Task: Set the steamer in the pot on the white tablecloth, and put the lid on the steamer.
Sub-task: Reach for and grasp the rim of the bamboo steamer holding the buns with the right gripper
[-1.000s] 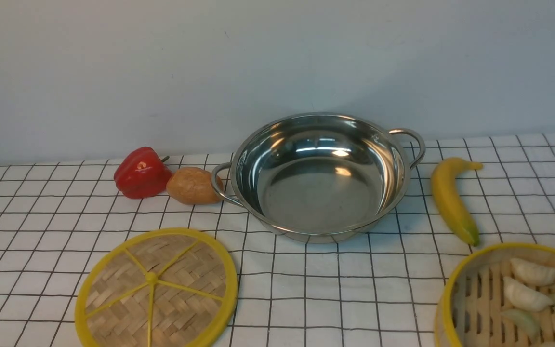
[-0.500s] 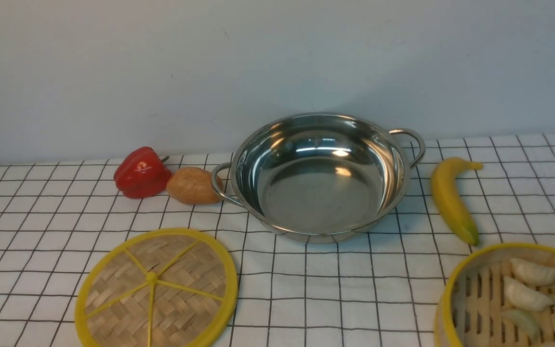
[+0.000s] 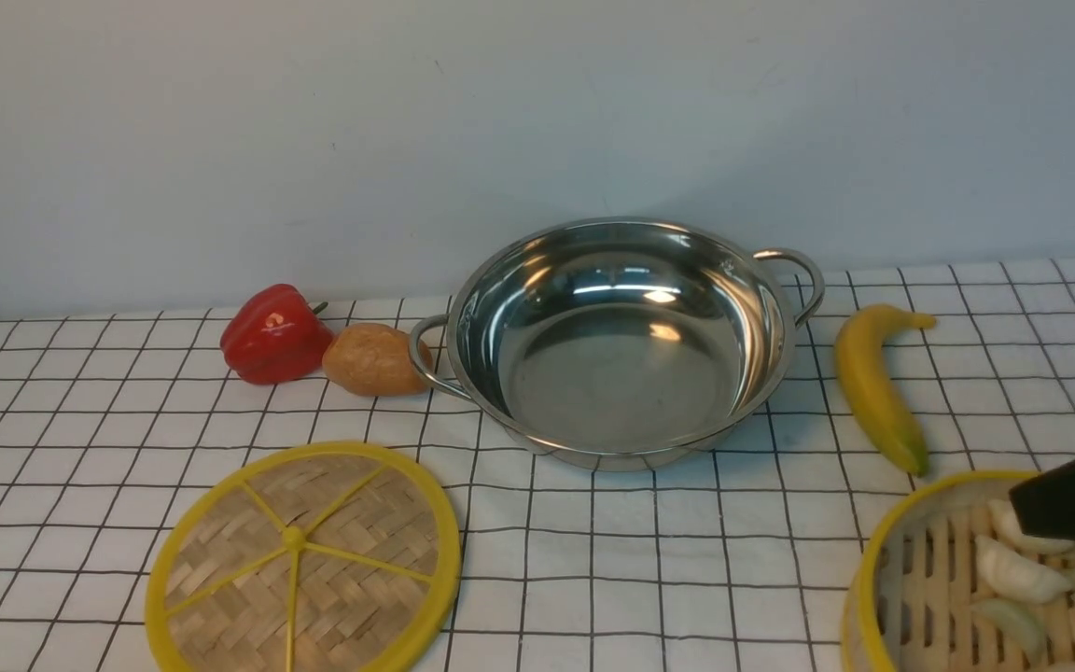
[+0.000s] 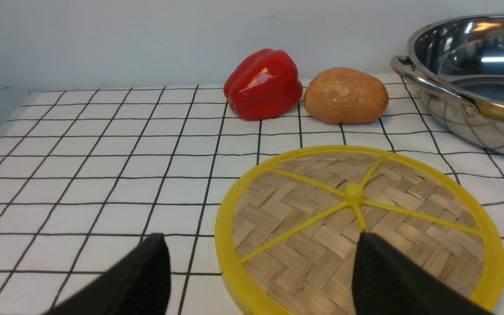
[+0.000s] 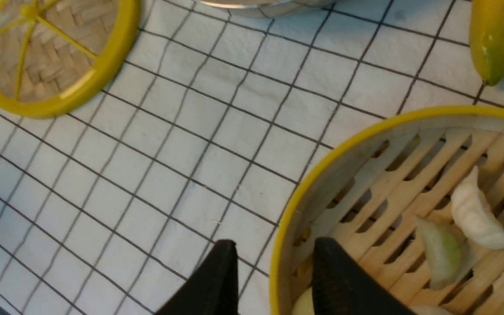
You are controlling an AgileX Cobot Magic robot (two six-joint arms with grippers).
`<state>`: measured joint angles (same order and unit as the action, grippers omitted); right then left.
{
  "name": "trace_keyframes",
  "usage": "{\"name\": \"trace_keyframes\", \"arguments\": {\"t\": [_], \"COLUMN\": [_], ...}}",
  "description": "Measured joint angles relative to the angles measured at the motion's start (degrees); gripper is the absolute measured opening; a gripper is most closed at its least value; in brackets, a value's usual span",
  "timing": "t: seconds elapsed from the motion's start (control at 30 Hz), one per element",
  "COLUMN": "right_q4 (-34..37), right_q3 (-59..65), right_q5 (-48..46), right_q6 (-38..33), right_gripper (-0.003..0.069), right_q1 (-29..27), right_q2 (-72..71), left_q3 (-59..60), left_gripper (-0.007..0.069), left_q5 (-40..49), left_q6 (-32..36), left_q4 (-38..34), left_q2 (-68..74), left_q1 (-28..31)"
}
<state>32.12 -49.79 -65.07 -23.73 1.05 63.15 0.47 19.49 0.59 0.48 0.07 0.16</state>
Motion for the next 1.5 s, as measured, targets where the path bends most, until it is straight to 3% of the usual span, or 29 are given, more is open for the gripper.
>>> {"name": "trace_keyframes", "arguments": {"t": [0.17,0.2,0.33,0.43,0.57,0.7,0.83,0.9,1.1,1.5], "right_q4": [-7.4,-12.8,-22.9,-23.9,-23.9,-24.3,-24.6,-24.6,-24.0,-22.1], "right_q3": [-0.6,-0.6,-0.6,-0.6,-0.8,-0.8,-0.8,-0.8,-0.8,-0.9], "right_q5": [2.0,4.5,7.8,8.0,8.0,8.2,8.2,8.2,8.4,11.9], "right_q6": [1.9,3.8,8.4,8.9,11.2,20.1,29.5,30.8,32.4,32.6], "right_gripper": [0.0261,0.0261,0.0261,0.0261,0.0261,0.0261,0.0289,0.0323,0.0398,0.0404], "right_q1": [2.6,4.2,8.2,10.8,19.3,24.3,25.1,25.1,25.1,25.1], "right_q2": [6.0,7.8,10.8,11.5,12.5,13.2,14.4,15.1,18.6,27.7], "left_q3": [0.0,0.0,0.0,0.0,0.0,0.0,0.0,0.0,0.0,0.0], "left_gripper": [0.0515,0.0515,0.0515,0.0515,0.0515,0.0515,0.0515,0.0515,0.0515,0.0515], "left_q5": [0.0,0.0,0.0,0.0,0.0,0.0,0.0,0.0,0.0,0.0], "left_q6": [0.0,0.0,0.0,0.0,0.0,0.0,0.0,0.0,0.0,0.0], "left_q4": [0.0,0.0,0.0,0.0,0.0,0.0,0.0,0.0,0.0,0.0], "left_q2": [0.0,0.0,0.0,0.0,0.0,0.0,0.0,0.0,0.0,0.0], "left_q1": [0.0,0.0,0.0,0.0,0.0,0.0,0.0,0.0,0.0,0.0]}}
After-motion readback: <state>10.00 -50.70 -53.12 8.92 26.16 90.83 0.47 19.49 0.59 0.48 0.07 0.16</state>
